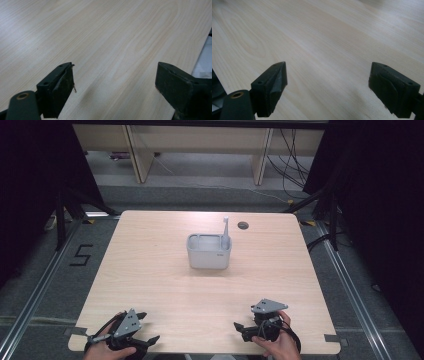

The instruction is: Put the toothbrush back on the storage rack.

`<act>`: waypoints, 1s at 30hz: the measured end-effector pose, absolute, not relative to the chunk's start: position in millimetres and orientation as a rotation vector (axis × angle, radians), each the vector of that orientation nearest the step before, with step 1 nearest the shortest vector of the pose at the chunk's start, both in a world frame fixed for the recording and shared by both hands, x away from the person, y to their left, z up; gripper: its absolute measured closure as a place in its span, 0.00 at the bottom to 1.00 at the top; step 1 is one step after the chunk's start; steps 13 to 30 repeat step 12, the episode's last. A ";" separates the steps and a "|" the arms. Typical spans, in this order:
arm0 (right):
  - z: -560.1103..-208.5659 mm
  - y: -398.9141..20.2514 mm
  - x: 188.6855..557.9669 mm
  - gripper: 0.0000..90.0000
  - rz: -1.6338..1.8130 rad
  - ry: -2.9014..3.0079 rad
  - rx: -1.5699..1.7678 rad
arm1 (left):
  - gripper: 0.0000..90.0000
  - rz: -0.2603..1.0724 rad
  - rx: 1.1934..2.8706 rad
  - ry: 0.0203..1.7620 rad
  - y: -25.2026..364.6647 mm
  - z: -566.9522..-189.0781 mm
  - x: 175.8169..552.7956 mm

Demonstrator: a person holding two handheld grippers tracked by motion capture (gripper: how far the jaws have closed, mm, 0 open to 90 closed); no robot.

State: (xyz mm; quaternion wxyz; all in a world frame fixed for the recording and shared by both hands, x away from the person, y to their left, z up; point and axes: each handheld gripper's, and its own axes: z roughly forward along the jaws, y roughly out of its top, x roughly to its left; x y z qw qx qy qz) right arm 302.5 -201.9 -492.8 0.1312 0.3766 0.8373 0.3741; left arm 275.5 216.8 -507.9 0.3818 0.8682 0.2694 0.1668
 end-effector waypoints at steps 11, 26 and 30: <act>-492.7 -200.8 299.8 0.18 1.056 2.447 1.163 | 0.16 0.427 2.219 0.692 217.1 -507.4 275.5; -492.7 -200.8 299.8 0.18 1.056 2.447 1.163 | 0.16 0.427 2.219 0.692 217.1 -507.4 275.5; -492.7 -200.8 299.8 0.18 1.056 2.447 1.163 | 0.16 0.427 2.219 0.692 217.1 -507.4 275.5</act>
